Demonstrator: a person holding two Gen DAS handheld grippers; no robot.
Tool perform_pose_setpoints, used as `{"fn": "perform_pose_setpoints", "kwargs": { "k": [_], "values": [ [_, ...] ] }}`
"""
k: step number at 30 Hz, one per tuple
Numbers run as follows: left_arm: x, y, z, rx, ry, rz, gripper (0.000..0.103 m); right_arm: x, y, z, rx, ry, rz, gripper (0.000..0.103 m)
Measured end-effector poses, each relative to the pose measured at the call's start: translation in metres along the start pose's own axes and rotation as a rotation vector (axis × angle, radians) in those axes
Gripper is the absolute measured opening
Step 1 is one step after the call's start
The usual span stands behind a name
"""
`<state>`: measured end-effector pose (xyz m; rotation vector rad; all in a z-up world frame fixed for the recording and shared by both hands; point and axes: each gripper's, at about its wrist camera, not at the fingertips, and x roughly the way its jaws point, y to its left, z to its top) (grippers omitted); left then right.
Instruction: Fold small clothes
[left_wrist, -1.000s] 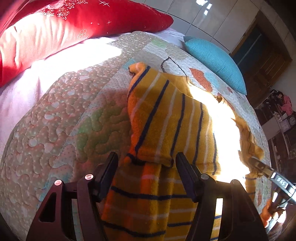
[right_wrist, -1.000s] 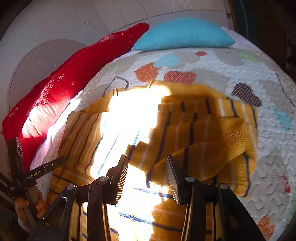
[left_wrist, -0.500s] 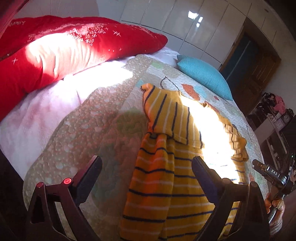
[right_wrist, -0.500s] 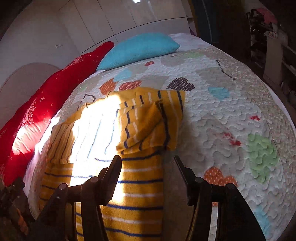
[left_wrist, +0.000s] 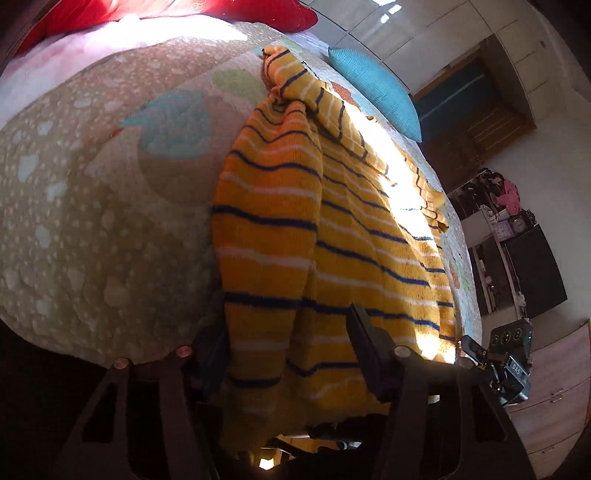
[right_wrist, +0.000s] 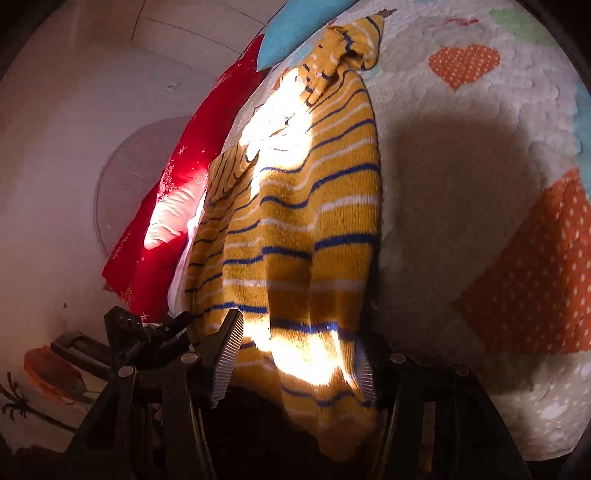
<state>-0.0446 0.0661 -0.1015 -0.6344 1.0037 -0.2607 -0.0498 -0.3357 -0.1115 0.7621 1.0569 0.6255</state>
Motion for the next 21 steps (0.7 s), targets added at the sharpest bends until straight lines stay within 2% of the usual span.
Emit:
{"fn": "perform_pose_setpoints", "kwargs": {
  "k": [3, 10, 11, 12, 13, 14, 15, 17, 21],
  "values": [
    [0.004, 0.002, -0.013, -0.013, 0.039, -0.039, 0.054, 0.006, -0.006, -0.02, 0.026, 0.04, 0.025, 0.06],
    [0.027, -0.015, -0.038, 0.049, 0.115, 0.013, 0.056, 0.017, 0.003, -0.038, -0.012, 0.069, -0.03, 0.06],
    [0.03, -0.017, -0.041, 0.06, 0.13, 0.036, 0.046, 0.019, 0.006, -0.04, -0.026, 0.076, -0.046, 0.06],
    [0.033, -0.018, -0.042, 0.07, 0.142, 0.059, 0.023, 0.021, 0.008, -0.042, -0.039, 0.085, -0.065, 0.059],
    [0.035, -0.018, -0.041, 0.068, 0.153, 0.057, 0.014, 0.025, 0.01, -0.043, -0.051, 0.089, -0.088, 0.048],
    [0.033, -0.016, -0.04, 0.05, 0.149, 0.046, 0.013, 0.027, 0.009, -0.042, -0.058, 0.089, -0.114, 0.029],
    [0.028, -0.016, -0.038, 0.032, 0.144, 0.039, 0.012, 0.028, 0.01, -0.043, -0.061, 0.092, -0.129, 0.02],
    [0.015, -0.017, -0.035, 0.011, 0.128, 0.021, 0.011, 0.025, 0.014, -0.042, -0.072, 0.084, -0.137, 0.013],
    [-0.022, -0.036, -0.024, 0.033, 0.063, -0.038, 0.01, 0.002, 0.039, -0.034, -0.112, 0.041, -0.087, 0.012]
  ]
}}
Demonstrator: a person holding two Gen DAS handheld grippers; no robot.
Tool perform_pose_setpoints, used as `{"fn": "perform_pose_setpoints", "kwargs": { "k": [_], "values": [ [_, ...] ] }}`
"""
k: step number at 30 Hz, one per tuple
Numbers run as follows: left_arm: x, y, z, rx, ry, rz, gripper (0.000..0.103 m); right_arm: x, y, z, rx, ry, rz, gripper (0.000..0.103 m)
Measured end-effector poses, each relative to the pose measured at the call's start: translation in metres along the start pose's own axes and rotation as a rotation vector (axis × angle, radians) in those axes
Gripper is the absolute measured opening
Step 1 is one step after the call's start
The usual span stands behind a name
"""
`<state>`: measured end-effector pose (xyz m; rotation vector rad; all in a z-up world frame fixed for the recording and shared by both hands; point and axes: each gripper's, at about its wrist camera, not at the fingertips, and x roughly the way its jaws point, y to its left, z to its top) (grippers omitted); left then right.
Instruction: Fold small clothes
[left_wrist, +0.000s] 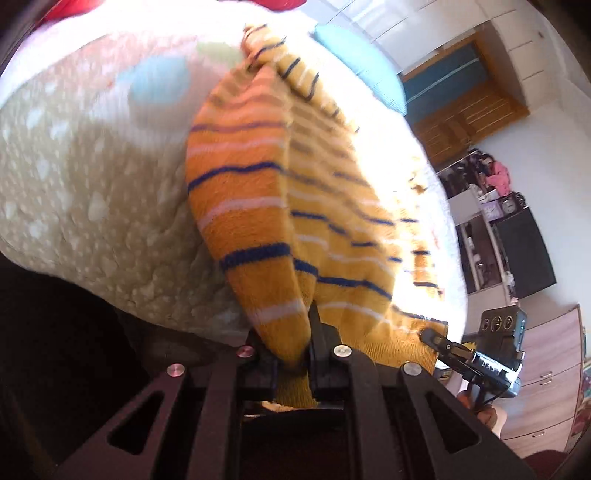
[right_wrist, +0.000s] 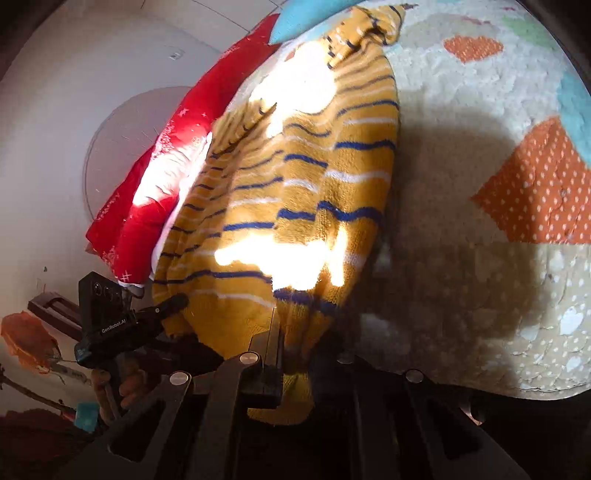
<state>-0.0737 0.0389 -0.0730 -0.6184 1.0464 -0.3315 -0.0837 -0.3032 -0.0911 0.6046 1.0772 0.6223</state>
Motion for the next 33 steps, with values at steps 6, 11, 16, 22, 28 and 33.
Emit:
{"fn": "perform_pose_setpoints", "kwargs": {
  "k": [6, 11, 16, 22, 28, 33],
  "values": [
    [-0.02, -0.029, 0.061, 0.055, -0.109, -0.057, 0.01, -0.026, 0.027, 0.062, -0.046, -0.125, 0.106, 0.012],
    [0.0, -0.057, 0.136, 0.115, -0.187, 0.002, 0.01, -0.017, 0.036, 0.136, -0.067, -0.208, 0.069, 0.012],
    [0.042, -0.059, 0.192, 0.1, -0.193, 0.061, 0.01, 0.006, 0.022, 0.196, -0.035, -0.228, 0.02, 0.012],
    [0.073, -0.053, 0.229, 0.067, -0.158, 0.062, 0.011, 0.03, -0.006, 0.246, 0.063, -0.192, 0.071, 0.013],
    [0.102, -0.004, 0.283, -0.169, -0.162, -0.011, 0.031, 0.061, -0.062, 0.302, 0.299, -0.194, 0.144, 0.042],
    [0.116, 0.031, 0.305, -0.315, -0.143, -0.08, 0.034, 0.067, -0.107, 0.324, 0.484, -0.297, 0.173, 0.051]
  ]
}}
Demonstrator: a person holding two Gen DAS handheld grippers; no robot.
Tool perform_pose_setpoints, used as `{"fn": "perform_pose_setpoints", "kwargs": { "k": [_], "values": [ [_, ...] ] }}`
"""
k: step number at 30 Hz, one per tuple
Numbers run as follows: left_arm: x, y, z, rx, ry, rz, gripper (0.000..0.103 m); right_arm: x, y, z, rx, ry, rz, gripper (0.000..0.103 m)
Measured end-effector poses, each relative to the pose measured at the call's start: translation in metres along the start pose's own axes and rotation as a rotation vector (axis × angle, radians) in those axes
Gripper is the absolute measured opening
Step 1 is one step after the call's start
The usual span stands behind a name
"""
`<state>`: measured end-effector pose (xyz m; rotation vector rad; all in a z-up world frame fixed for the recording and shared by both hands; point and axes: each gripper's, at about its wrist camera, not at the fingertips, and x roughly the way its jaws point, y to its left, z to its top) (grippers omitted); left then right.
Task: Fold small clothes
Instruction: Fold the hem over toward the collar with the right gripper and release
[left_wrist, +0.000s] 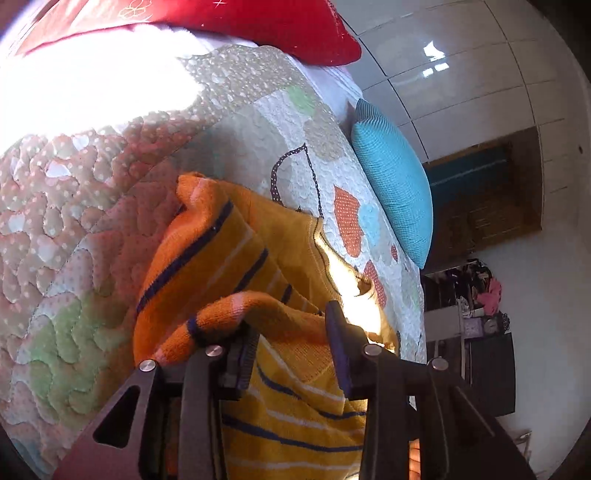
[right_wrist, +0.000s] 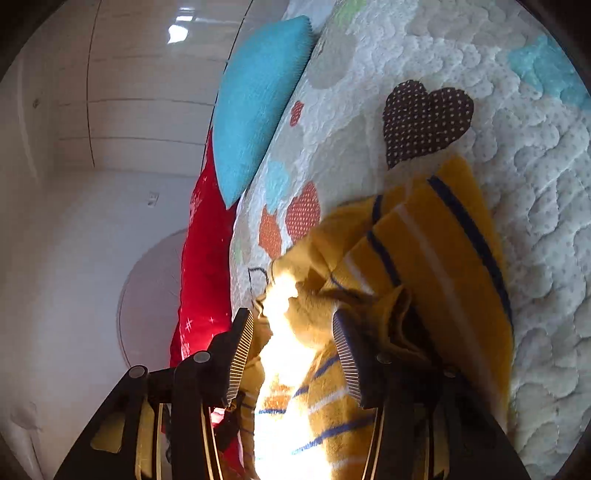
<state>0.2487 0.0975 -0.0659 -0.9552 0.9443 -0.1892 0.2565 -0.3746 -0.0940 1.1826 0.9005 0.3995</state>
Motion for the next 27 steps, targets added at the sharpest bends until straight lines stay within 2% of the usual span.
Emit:
{"fn": "perform_pose_setpoints", "kwargs": {
  "k": [4, 6, 9, 10, 15, 19, 22, 25, 27],
  "values": [
    [0.003, -0.002, 0.009, 0.014, 0.018, -0.013, 0.037, 0.001, 0.014, 0.012, -0.074, -0.026, -0.087, 0.057],
    [-0.001, -0.003, 0.013, 0.009, 0.022, -0.049, 0.048, -0.003, 0.032, 0.008, -0.182, -0.034, -0.151, 0.061],
    [-0.005, -0.001, 0.024, -0.033, 0.007, -0.105, 0.062, -0.006, 0.058, -0.009, -0.357, -0.034, -0.246, 0.061],
    [-0.005, -0.001, 0.027, -0.049, 0.007, -0.121, 0.064, -0.007, 0.066, -0.017, -0.407, -0.031, -0.268, 0.061],
    [-0.015, -0.013, 0.04, -0.035, -0.038, -0.08, 0.067, -0.006, 0.099, -0.057, -0.621, -0.027, -0.344, 0.061],
    [-0.031, -0.023, 0.045, 0.024, -0.078, -0.02, 0.071, 0.001, 0.115, -0.082, -0.719, 0.001, -0.343, 0.061],
    [-0.038, -0.034, 0.033, 0.143, -0.069, 0.059, 0.071, 0.015, 0.119, -0.097, -0.769, 0.06, -0.334, 0.061],
    [-0.025, -0.043, 0.011, 0.294, -0.013, 0.151, 0.071, 0.039, 0.113, -0.103, -0.788, 0.121, -0.362, 0.061],
    [-0.006, -0.04, 0.001, 0.367, 0.034, 0.252, 0.071, 0.057, 0.099, -0.092, -0.747, 0.142, -0.399, 0.061]
  ]
}}
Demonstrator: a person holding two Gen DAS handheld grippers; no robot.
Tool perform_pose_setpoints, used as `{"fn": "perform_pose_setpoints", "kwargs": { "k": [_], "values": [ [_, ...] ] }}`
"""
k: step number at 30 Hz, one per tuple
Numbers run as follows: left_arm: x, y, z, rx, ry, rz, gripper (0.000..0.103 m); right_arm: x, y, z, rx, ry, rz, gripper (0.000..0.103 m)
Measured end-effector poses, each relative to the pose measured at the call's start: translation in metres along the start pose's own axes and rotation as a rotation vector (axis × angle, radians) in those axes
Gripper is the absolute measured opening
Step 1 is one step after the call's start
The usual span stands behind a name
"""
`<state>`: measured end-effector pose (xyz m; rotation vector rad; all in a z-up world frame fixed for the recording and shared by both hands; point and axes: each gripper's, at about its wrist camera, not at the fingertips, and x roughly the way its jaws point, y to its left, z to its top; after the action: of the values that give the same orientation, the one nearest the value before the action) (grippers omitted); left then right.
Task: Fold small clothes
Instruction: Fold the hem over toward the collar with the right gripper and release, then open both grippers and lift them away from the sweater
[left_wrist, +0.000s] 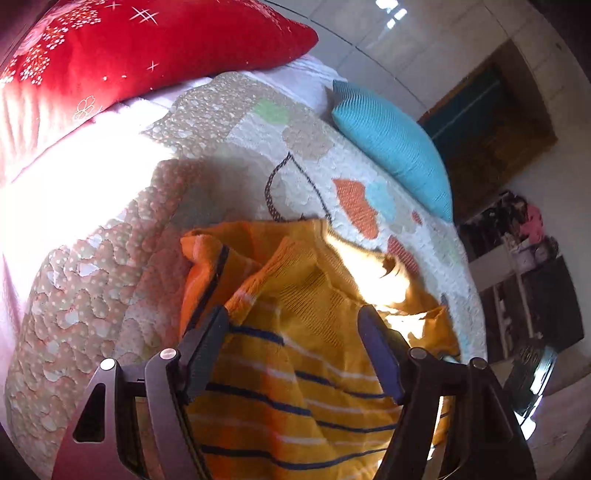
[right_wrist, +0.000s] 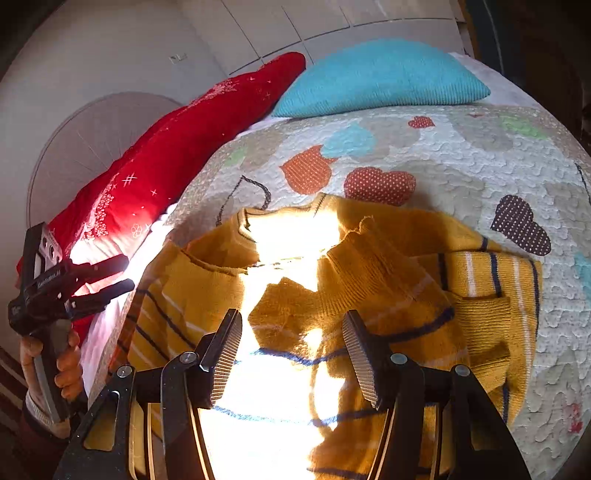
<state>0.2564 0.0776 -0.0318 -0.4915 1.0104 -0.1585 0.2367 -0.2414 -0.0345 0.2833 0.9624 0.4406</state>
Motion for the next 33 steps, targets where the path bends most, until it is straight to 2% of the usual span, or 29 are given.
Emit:
{"fn": "perform_pose_setpoints", "kwargs": {
  "k": [2, 5, 8, 11, 14, 17, 21, 25, 27, 28, 29, 30, 32, 33],
  "values": [
    [0.022, 0.009, -0.002, 0.008, 0.036, 0.098, 0.071, 0.021, -0.018, 0.005, 0.042, 0.024, -0.058, 0.061],
    [0.042, 0.041, 0.0, -0.081, 0.048, 0.126, 0.071, 0.034, -0.04, 0.013, 0.081, 0.006, -0.05, 0.059],
    [0.034, 0.055, 0.001, -0.137, 0.037, 0.048, 0.071, 0.034, -0.046, 0.021, 0.103, 0.01, -0.045, 0.059],
    [0.007, 0.057, -0.003, -0.134, 0.0, 0.036, 0.071, 0.028, -0.046, 0.026, 0.108, 0.016, -0.069, 0.059],
    [-0.022, 0.061, -0.016, -0.111, -0.011, 0.02, 0.073, 0.001, -0.041, 0.021, 0.101, -0.026, -0.108, 0.061],
    [-0.045, 0.067, -0.038, -0.078, -0.002, 0.019, 0.077, -0.036, -0.039, 0.004, 0.061, -0.061, -0.133, 0.067],
    [-0.055, 0.069, -0.078, 0.024, 0.049, 0.008, 0.078, -0.079, -0.046, -0.04, 0.03, -0.065, -0.14, 0.07],
    [-0.046, 0.062, -0.117, 0.141, 0.11, -0.019, 0.079, -0.105, -0.063, -0.09, 0.07, -0.053, -0.144, 0.071],
    [-0.045, 0.054, -0.127, 0.185, 0.092, -0.007, 0.078, -0.111, -0.071, -0.111, 0.11, -0.058, -0.136, 0.071],
    [-0.044, 0.051, -0.129, 0.206, 0.089, 0.011, 0.075, -0.113, -0.074, -0.119, 0.133, -0.06, -0.126, 0.071],
    [-0.041, 0.048, -0.128, 0.228, 0.104, 0.03, 0.052, -0.113, -0.077, -0.126, 0.155, -0.06, -0.118, 0.071],
    [-0.038, 0.045, -0.125, 0.252, 0.136, 0.054, 0.033, -0.111, -0.079, -0.131, 0.176, -0.058, -0.108, 0.072],
    [-0.042, 0.044, -0.113, 0.257, 0.142, 0.106, 0.027, -0.104, -0.081, -0.136, 0.212, -0.051, -0.088, 0.072],
    [-0.048, 0.043, -0.107, 0.271, 0.119, 0.176, 0.023, -0.101, -0.081, -0.137, 0.219, -0.052, -0.077, 0.072]
  ]
}}
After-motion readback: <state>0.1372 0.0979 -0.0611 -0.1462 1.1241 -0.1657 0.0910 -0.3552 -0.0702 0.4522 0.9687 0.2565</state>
